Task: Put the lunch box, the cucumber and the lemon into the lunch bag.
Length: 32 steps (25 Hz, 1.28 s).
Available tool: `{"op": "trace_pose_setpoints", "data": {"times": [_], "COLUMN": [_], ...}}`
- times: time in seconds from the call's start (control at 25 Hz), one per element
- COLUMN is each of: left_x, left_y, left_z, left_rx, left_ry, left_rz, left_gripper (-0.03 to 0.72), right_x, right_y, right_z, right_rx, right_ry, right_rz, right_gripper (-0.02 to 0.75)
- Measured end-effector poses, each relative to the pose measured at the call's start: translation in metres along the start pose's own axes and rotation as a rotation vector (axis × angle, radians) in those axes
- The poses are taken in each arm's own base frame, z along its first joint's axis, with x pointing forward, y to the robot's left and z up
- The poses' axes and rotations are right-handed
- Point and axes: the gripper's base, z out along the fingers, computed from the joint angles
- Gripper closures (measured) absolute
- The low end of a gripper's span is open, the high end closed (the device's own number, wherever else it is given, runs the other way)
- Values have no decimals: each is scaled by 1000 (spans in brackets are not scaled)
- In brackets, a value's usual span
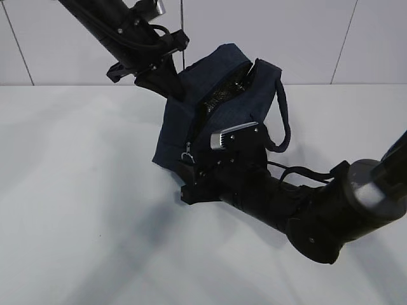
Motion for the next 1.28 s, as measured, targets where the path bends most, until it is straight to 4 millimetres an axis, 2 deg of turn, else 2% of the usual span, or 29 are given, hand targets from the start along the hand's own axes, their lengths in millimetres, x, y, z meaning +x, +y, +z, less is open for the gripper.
{"op": "trace_pose_setpoints", "data": {"times": [0.76, 1.28], "left_x": [0, 0], "left_y": [-3, -3], "left_z": [0, 0], "left_rx": [30, 31], "left_ry": [-3, -3], "left_rz": [4, 8], "left_gripper": [696, 696], "right_x": [-7, 6], "right_y": [0, -3], "right_z": [11, 15], "right_rx": [10, 18], "right_ry": [29, 65], "right_rz": [-9, -7], "right_gripper": [322, 429]}}
